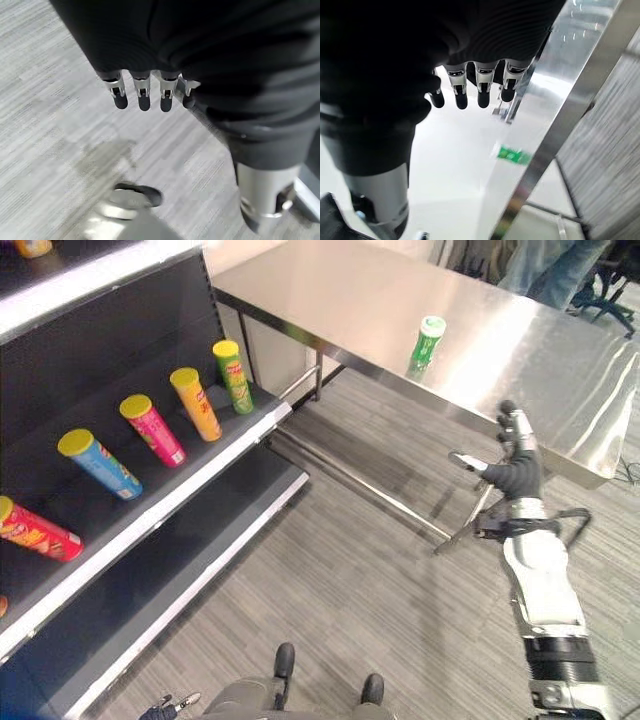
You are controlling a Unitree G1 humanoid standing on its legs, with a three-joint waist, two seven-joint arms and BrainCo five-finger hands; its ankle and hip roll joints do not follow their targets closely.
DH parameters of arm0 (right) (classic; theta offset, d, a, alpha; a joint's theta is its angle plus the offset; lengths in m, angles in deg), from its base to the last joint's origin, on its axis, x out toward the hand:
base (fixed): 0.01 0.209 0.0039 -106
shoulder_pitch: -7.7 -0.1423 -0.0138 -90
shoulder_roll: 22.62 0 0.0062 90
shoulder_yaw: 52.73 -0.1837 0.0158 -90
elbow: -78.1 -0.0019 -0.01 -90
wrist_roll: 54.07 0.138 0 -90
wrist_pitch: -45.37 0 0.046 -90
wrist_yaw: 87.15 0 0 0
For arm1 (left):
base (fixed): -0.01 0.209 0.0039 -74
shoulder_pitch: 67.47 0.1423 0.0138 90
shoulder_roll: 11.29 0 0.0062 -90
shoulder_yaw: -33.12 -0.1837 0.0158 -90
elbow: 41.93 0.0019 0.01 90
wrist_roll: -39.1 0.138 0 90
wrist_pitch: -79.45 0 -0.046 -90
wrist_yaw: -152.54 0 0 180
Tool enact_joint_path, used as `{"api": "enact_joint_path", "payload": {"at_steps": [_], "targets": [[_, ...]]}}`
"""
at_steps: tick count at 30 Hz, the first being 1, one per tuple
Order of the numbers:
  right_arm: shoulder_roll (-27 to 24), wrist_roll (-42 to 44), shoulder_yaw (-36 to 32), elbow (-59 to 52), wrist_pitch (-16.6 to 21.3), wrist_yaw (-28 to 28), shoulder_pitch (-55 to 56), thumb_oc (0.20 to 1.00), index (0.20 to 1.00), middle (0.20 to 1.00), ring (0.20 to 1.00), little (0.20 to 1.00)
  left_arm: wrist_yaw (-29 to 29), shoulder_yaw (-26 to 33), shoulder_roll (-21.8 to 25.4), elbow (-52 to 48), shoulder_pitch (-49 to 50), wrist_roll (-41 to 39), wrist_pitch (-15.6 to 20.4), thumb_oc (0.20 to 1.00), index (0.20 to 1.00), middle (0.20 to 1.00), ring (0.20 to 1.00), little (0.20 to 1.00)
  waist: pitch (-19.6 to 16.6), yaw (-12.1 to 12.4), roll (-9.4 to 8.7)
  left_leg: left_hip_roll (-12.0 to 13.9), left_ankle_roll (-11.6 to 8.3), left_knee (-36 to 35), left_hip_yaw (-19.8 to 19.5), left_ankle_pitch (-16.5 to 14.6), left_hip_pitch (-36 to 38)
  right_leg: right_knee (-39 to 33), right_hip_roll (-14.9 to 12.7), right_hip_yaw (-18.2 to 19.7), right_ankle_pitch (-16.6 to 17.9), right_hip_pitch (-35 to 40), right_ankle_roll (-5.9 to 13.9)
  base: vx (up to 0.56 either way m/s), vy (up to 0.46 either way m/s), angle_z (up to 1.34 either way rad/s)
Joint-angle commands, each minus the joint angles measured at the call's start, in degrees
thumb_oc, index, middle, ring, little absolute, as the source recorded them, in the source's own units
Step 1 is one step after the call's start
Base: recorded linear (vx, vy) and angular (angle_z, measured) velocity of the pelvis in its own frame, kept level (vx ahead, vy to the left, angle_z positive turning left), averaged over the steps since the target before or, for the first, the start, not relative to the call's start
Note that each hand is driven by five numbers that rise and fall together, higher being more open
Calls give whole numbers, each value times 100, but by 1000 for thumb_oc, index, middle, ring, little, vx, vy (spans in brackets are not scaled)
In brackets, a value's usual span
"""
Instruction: Put the goods on the table back onto the shelves and tidy them up.
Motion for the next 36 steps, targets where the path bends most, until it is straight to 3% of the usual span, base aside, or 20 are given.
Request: {"api": "enact_joint_path", "payload": {"at_steps": [1, 4, 5, 11, 20, 31, 32, 33, 36], "targets": [[-428, -13, -300, -274, 221, -154, -282, 1000, 1000, 1000, 1000, 1000, -190, -10, 126, 11, -258, 241, 40, 1000, 1000, 1000, 1000, 1000, -219, 132, 72, 79, -211, -83, 58, -172, -62, 458, 732, -128, -627, 44, -363, 196, 54, -15], [-236, -43, -322, -365, 278, -276, -385, 1000, 1000, 1000, 1000, 1000, -256, 59, 246, -102, -341, 149, 18, 1000, 1000, 1000, 1000, 1000, -71, 153, 25, 220, -132, -185, 214, -193, 129, 1194, 666, -98, -703, -213, -301, 95, 32, -33], [-596, -658, -932, 90, -90, -477, 243, 1000, 1000, 1000, 1000, 1000, -422, -117, 230, -838, -457, 17, 47, 1000, 1000, 1000, 1000, 1000, -42, -189, 253, 692, -372, -43, 322, -543, 569, 1270, 238, 438, -680, -387, -164, 30, -46, -20], [-633, -557, -1073, 14, -84, -465, 402, 1000, 1000, 1000, 1000, 1000, -369, -31, 75, -716, -384, -93, 4, 1000, 1000, 1000, 1000, 1000, -268, -157, 109, 868, -579, 13, 317, -481, 572, 309, 420, 156, -503, 165, -256, 55, -105, 2], [-634, -696, -1131, -237, -37, -366, 554, 1000, 1000, 1000, 1000, 1000, -290, -110, -2, -614, -349, 13, -11, 1000, 1000, 1000, 1000, 1000, -411, -164, 109, 911, -639, -130, 262, -453, 782, 1, 515, -4, -507, 525, -278, 63, -20, 11], [-698, -751, -934, -322, -22, -276, 354, 1000, 1000, 1000, 1000, 1000, -267, -60, 77, -611, -275, 44, -14, 1000, 1000, 1000, 1000, 1000, -436, -114, 118, 844, -561, -131, 304, -552, 837, 67, 415, 70, -486, 482, -195, 14, 40, -1], [-701, -785, -859, -314, -36, -279, 255, 1000, 1000, 1000, 1000, 1000, -276, -46, 96, -574, -242, 40, -15, 1000, 1000, 1000, 1000, 1000, -435, -90, 121, 796, -499, -89, 310, -616, 829, 160, 347, 97, -477, 429, -155, 71, 393, -1], [-664, -955, -812, -280, -106, -300, 153, 1000, 1000, 1000, 1000, 1000, -259, 68, 106, -420, -165, 21, -40, 1000, 1000, 1000, 1000, 1000, -365, -28, 154, 600, -254, 97, 303, -820, 812, 886, 46, 244, -429, 122, -45, 83, 474, -5], [-669, -1050, -903, -244, -143, -339, 208, 1000, 1000, 1000, 1000, 1000, -239, 120, 131, -372, -106, 17, -53, 1000, 1000, 1000, 1000, 1000, -309, -3, 140, 405, -48, 220, 216, -944, 832, 1718, -226, 360, -160, -207, 35, 65, 292, -32]]}}
